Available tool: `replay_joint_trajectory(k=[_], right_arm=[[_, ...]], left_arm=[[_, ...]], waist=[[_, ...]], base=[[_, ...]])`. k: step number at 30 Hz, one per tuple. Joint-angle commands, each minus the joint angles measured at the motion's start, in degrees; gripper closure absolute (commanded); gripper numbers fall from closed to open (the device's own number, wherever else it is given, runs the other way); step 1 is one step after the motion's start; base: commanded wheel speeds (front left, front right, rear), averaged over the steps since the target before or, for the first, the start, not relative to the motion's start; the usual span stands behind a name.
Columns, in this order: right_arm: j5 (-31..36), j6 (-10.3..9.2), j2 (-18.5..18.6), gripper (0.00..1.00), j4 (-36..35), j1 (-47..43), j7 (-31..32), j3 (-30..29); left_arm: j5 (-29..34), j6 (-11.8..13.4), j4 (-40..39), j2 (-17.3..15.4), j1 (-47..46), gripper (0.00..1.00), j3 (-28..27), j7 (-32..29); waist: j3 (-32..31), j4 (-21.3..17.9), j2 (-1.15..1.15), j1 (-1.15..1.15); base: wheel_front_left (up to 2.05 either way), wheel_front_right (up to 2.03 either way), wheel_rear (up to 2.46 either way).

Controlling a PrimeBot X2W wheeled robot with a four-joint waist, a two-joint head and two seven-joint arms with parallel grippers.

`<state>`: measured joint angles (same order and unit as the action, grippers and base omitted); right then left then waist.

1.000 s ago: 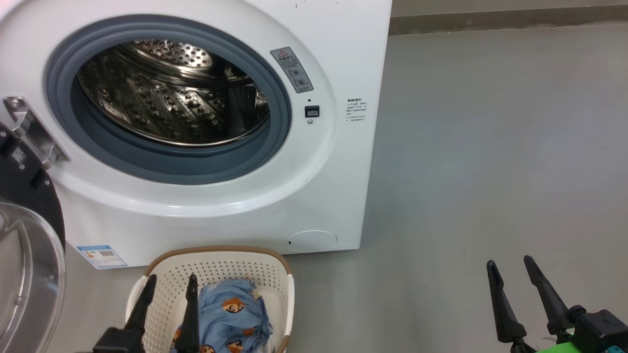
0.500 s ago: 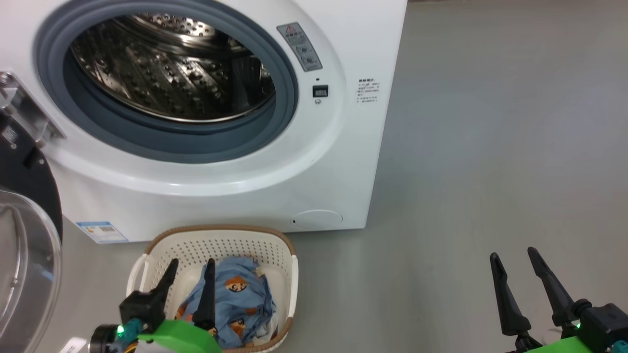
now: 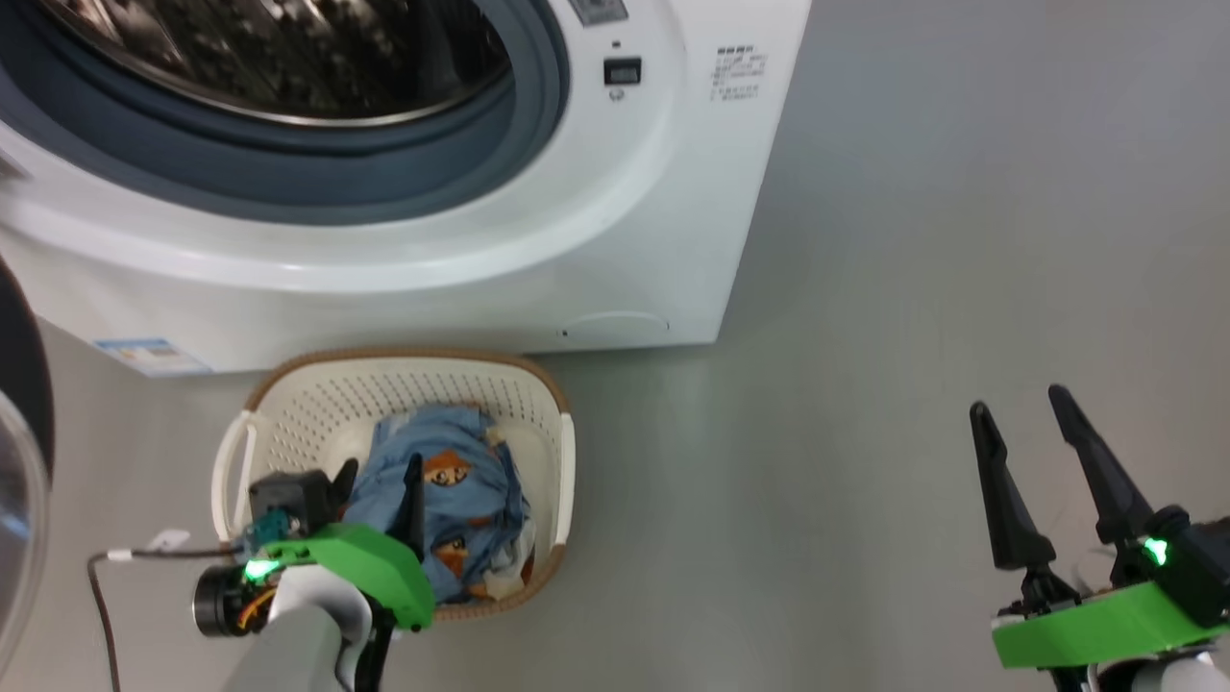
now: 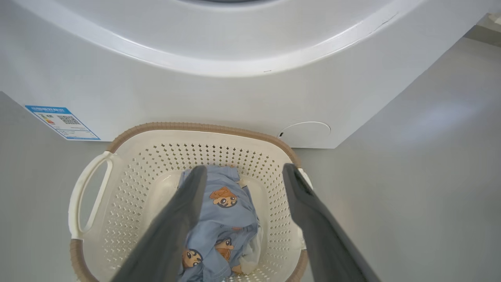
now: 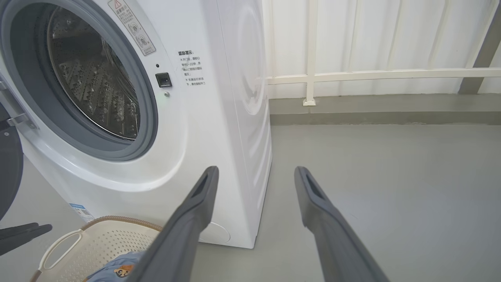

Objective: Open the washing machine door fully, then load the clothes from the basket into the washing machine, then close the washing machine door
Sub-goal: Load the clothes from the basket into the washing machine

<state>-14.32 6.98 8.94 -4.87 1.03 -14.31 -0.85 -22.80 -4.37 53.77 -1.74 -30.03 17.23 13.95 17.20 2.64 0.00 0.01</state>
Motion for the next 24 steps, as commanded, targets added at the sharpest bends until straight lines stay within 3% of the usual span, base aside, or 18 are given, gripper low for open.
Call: replay_joint_trajectory(k=[1, 10, 24], right_arm=[[-0.7, 0.51, 0.9, 0.00, -1.7, 1.5, -0.6, 1.5], [-1.7, 0.51, 2.4, 0.00, -3.1, 7.1, -0.7, 3.5], [-3.0, 0.51, 4.0, 0.00, -6.5, 12.7, -0.7, 3.6]], left_arm=[[-1.1, -0.6, 0.7, -1.2, -1.9, 0.00, -0.8, 0.6], [-7.7, -1.0, 11.0, -1.1, -11.5, 0.00, 2.7, 0.4], [-10.8, -0.1, 18.9, -3.2, -21.2, 0.00, 0.6, -0.8]], waist=[[5.6, -0.6, 0.00, -0.01], [16.2, -2.3, 0.00, -0.01], [29.9, -5.5, 0.00, -0.01]], base=[[0.00, 0.00, 0.00], [0.00, 0.00, 0.00], [0.00, 0.00, 0.00]])
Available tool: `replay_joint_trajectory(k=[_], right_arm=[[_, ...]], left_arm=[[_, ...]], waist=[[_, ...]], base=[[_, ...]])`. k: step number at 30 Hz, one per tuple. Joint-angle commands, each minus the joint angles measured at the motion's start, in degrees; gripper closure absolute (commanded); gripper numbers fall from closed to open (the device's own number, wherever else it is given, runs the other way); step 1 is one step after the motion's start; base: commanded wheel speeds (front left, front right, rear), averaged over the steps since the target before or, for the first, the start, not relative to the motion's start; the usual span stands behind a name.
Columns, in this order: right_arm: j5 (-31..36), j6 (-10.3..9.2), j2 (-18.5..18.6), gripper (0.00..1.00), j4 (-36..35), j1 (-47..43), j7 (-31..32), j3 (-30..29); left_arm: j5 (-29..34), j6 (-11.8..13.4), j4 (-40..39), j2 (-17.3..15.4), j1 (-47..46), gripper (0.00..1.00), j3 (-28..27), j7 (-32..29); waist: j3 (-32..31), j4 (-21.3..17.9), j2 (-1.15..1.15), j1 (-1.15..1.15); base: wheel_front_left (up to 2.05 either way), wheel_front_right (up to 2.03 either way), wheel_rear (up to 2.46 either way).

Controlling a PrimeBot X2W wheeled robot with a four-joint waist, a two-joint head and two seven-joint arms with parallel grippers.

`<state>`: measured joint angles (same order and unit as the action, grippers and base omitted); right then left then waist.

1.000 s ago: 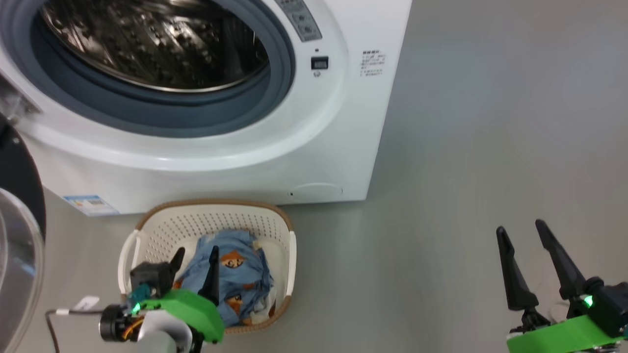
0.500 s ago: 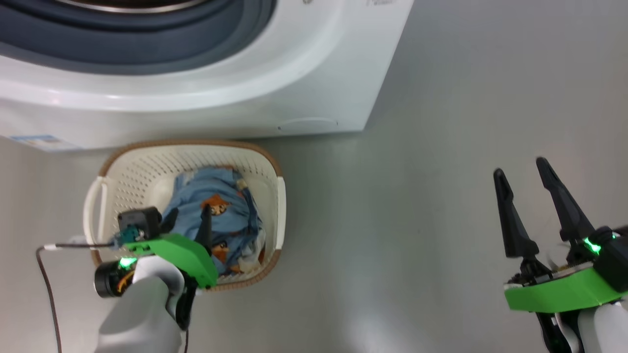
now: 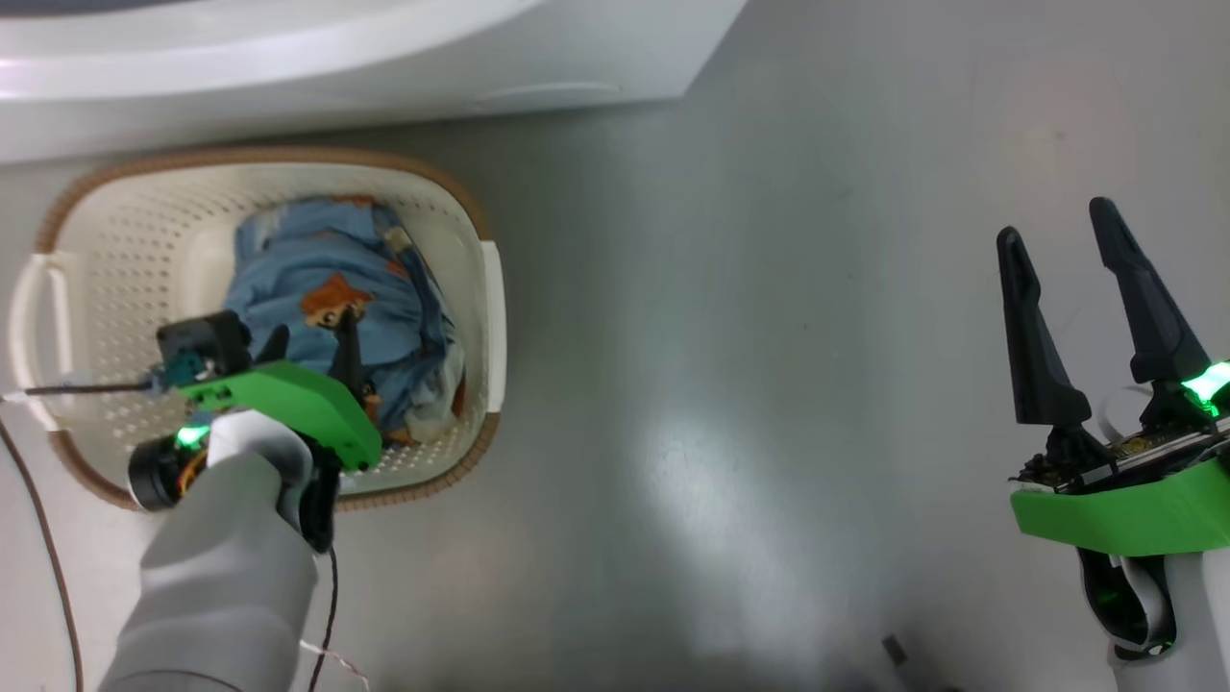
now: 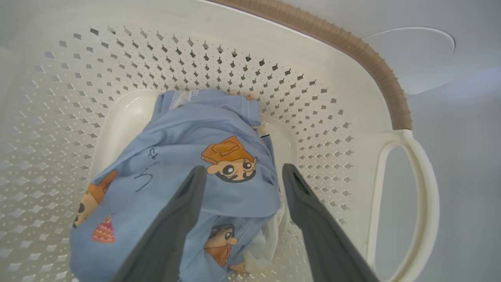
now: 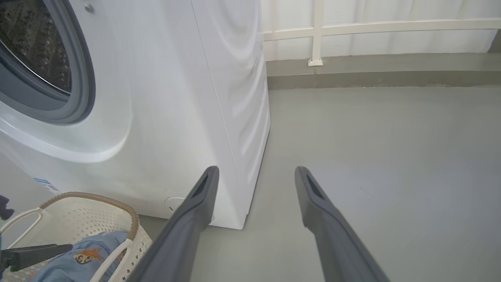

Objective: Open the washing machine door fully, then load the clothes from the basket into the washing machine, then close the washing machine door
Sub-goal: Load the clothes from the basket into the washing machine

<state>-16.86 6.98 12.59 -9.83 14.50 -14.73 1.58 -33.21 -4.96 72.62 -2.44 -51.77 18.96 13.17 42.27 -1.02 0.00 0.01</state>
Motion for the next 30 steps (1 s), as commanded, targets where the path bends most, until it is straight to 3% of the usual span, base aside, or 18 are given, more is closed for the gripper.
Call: replay_joint_trajectory(k=[1, 11, 22, 23, 24, 25, 30], right_arm=[[-0.4, 0.51, 0.4, 0.00, -1.7, -0.6, -0.3, 1.1], [-0.5, 0.51, 0.8, 0.00, -3.5, 0.4, -0.3, 0.7], [-0.2, 0.51, 0.5, 0.00, -4.3, 0.5, -0.3, 0.9], [-0.2, 0.51, 0.5, 0.00, -4.3, 0.5, -0.3, 0.9], [-0.1, 0.51, 0.5, 0.00, -4.3, 0.4, -0.3, 1.0], [-0.2, 0.51, 0.5, 0.00, -4.3, 0.4, -0.3, 1.0], [-0.4, 0.51, 0.5, 0.00, -4.3, 0.4, -0.3, 1.1]], left_arm=[[-0.5, 0.6, 0.2, -2.6, 0.1, 0.00, -1.2, -0.1], [-0.6, 2.3, 1.0, -4.8, -3.4, 0.00, -1.0, -1.0], [-0.7, 4.2, 1.2, -5.6, -4.2, 0.00, -0.4, -2.5], [-0.7, 4.3, 1.2, -5.5, -4.2, 0.11, -0.4, -2.5], [-0.8, 4.3, 1.3, -5.5, -4.1, 0.57, -0.3, -2.6], [-0.7, 4.3, 1.3, -5.5, -4.1, 0.97, -0.2, -2.6], [-1.0, 4.5, 1.3, -5.4, -4.0, 1.00, 0.1, -3.1]], waist=[[5.6, -1.9, 0.00, -0.01], [11.6, -2.2, 0.00, -0.01], [13.4, -2.2, 0.00, -0.01], [13.3, -2.1, 0.00, -0.01], [13.3, -2.1, 0.00, -0.01], [13.3, -2.1, 0.00, -0.01], [13.0, -1.8, 0.00, -0.01]], base=[[0.00, 0.00, 0.00], [0.00, 0.00, 0.00], [0.00, 0.00, 0.00], [0.00, 0.00, 0.00], [0.00, 0.00, 0.00], [0.00, 0.00, 0.00], [0.00, 0.00, 0.00]])
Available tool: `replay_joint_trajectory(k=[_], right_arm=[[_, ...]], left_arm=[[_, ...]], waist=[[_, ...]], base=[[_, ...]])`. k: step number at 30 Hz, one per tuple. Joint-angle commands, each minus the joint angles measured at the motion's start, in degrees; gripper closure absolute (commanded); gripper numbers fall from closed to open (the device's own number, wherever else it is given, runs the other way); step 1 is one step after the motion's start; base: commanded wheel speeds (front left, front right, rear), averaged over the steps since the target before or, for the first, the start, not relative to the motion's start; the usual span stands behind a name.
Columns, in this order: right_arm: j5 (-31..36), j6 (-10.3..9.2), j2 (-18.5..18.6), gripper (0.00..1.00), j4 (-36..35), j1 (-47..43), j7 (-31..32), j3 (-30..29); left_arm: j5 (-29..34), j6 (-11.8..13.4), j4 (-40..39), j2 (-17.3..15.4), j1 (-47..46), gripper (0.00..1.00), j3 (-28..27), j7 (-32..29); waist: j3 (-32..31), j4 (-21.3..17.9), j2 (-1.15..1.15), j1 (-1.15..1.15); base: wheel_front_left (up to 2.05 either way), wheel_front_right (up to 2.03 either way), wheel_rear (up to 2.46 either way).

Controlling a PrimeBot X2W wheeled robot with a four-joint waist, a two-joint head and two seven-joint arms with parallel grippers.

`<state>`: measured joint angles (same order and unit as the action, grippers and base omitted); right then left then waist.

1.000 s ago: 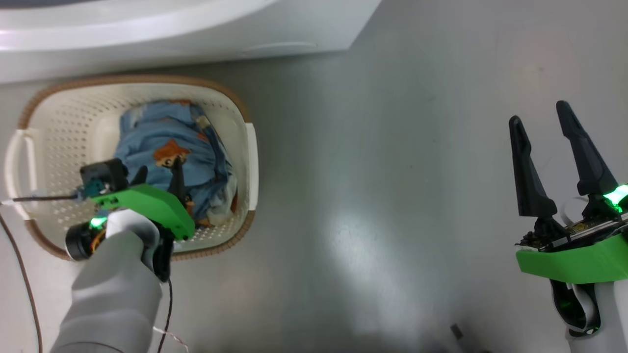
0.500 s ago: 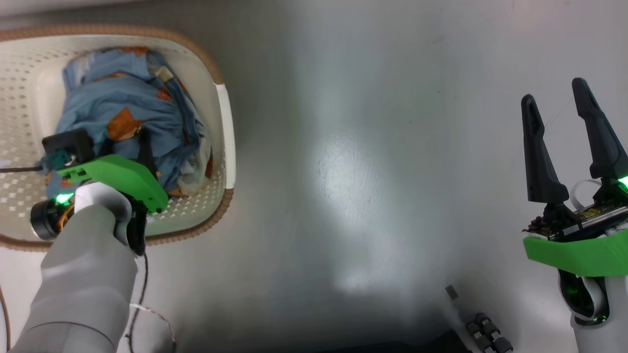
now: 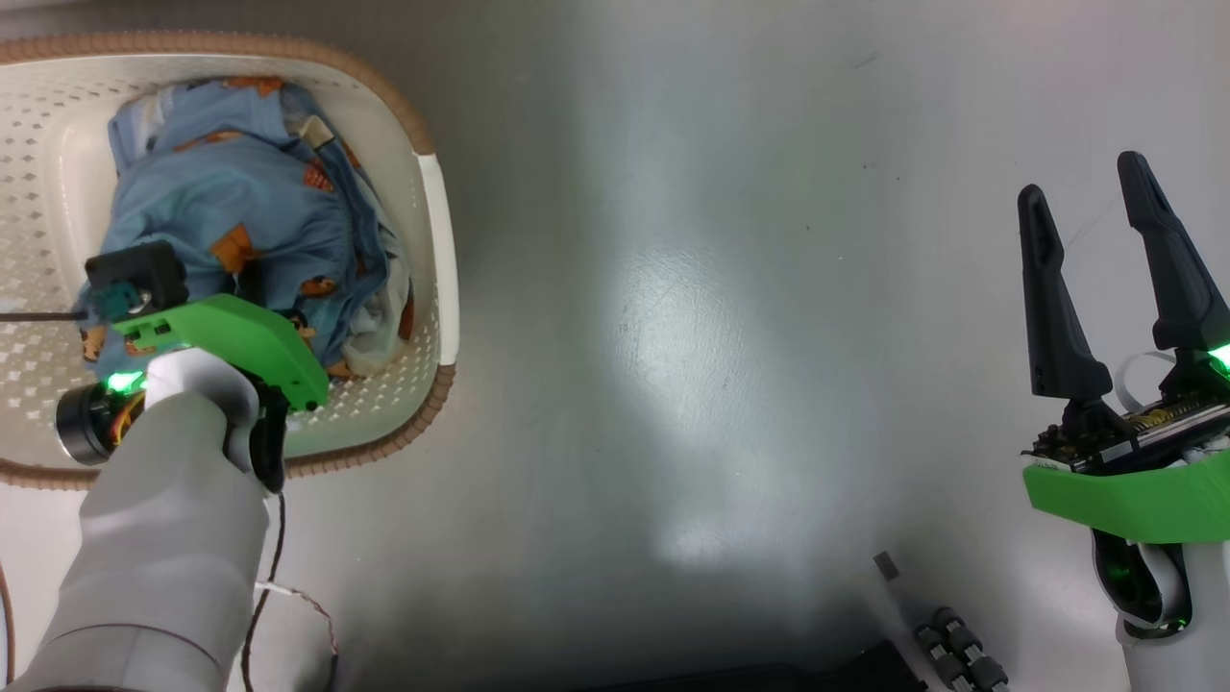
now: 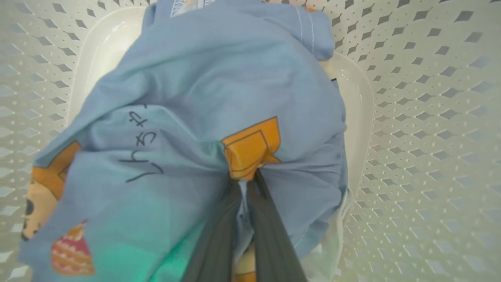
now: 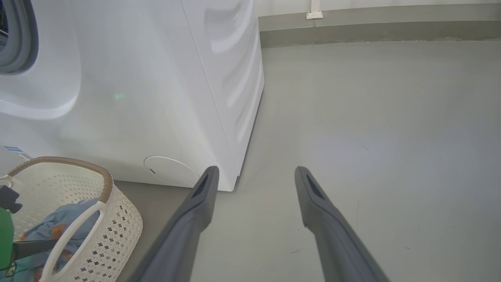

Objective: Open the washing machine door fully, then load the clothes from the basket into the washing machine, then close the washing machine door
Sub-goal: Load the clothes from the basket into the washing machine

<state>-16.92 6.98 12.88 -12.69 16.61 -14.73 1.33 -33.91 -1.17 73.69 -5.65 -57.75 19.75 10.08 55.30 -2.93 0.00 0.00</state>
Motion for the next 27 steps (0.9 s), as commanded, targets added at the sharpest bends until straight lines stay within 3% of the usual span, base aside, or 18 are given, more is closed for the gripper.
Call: replay_joint_trajectory(k=[1, 17, 27], right_arm=[[-0.3, 0.51, 0.2, 0.00, -1.4, -1.7, -0.3, 1.3], [-0.4, 0.51, -0.2, 0.00, 0.0, -2.6, -0.3, 0.5], [-0.5, 0.51, -0.6, 0.00, 1.2, -4.2, -0.3, 0.2]], left_arm=[[-0.1, 0.9, 0.2, -2.2, 1.9, 1.00, -0.5, 0.0], [3.8, 3.1, -2.7, -1.7, 3.0, 1.00, 3.2, 4.8], [7.8, 6.7, -17.7, -3.7, 10.6, 1.00, 1.1, 4.9]], waist=[[-0.1, 0.2, 0.00, 0.00], [-6.7, 2.2, 0.00, 0.00], [-13.0, 3.0, 0.00, 0.00]], base=[[0.00, 0.00, 0.00], [0.00, 0.00, 0.00], [0.00, 0.00, 0.00]])
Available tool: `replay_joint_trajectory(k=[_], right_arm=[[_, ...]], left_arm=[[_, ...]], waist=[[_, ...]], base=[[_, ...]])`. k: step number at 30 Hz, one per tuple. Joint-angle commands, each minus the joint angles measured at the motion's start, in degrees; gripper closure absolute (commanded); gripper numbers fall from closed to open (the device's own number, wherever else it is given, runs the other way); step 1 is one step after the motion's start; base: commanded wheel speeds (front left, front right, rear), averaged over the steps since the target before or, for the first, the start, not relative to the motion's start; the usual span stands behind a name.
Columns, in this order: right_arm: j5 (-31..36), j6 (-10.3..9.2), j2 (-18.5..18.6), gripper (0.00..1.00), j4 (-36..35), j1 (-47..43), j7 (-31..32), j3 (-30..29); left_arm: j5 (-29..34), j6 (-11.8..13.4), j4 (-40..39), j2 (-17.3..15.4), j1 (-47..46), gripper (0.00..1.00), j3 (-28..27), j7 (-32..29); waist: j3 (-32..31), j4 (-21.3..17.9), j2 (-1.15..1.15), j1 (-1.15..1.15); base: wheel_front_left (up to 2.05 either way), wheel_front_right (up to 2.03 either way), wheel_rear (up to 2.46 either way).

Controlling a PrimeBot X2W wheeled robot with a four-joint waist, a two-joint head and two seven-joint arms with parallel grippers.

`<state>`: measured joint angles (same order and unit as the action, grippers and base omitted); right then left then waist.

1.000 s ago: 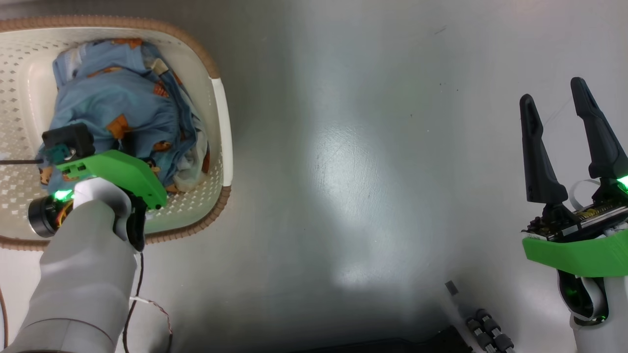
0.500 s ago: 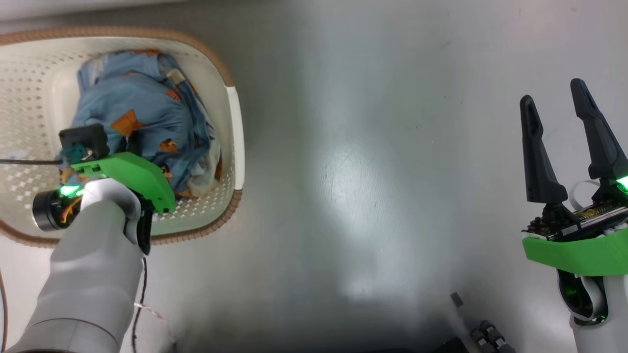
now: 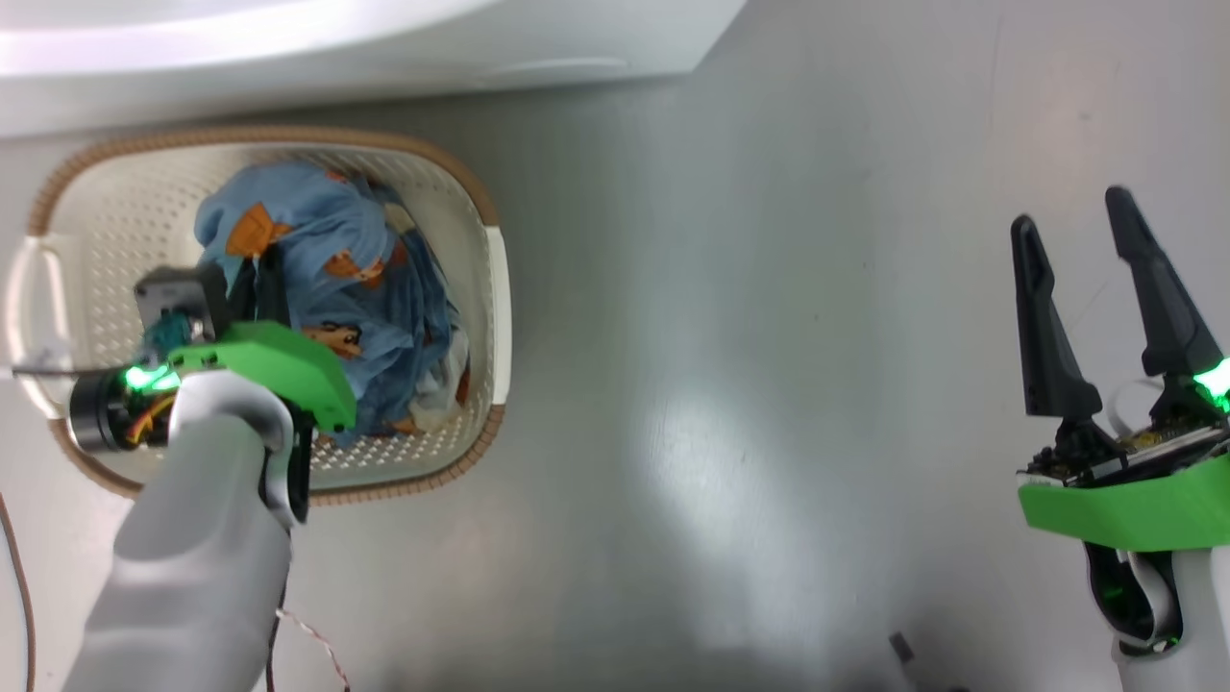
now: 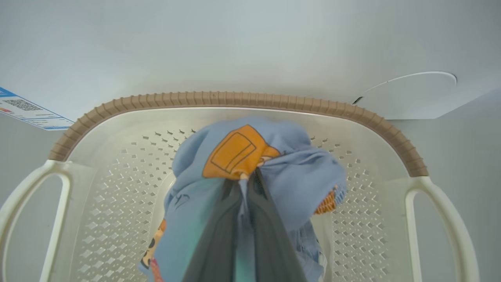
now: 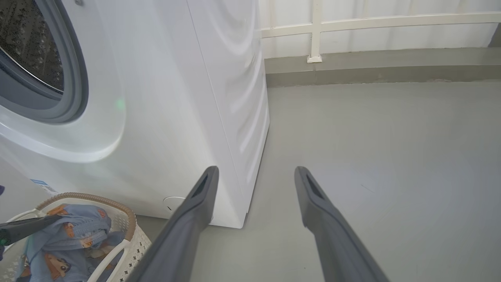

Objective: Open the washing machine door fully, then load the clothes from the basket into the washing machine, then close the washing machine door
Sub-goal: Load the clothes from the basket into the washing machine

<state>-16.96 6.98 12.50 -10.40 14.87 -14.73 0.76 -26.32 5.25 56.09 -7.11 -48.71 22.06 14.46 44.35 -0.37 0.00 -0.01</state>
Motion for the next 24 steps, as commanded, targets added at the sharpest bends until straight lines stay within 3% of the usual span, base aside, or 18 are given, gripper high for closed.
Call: replay_joint_trajectory(k=[1, 7, 24], right_arm=[[-0.5, 0.51, -0.2, 0.00, -1.0, -2.6, -0.3, 0.8], [-0.5, 0.51, -0.3, 0.00, 0.2, -4.2, -0.3, 0.7], [0.3, 0.51, -1.6, 0.00, 4.9, -10.2, -0.3, 1.2]], left_arm=[[0.8, 0.6, -1.9, -2.4, 2.6, 1.00, -1.6, 0.5], [3.7, 2.1, -11.1, -2.7, 9.2, 1.00, -3.3, 0.5], [8.6, 2.4, -32.0, -2.0, 26.6, 1.00, -7.5, 0.5]], waist=[[-2.8, 0.5, 0.00, 0.01], [-7.4, 0.6, 0.00, 0.01], [-22.6, 1.9, 0.00, 0.01]], base=[[0.00, 0.00, 0.00], [0.00, 0.00, 0.00], [0.00, 0.00, 0.00]])
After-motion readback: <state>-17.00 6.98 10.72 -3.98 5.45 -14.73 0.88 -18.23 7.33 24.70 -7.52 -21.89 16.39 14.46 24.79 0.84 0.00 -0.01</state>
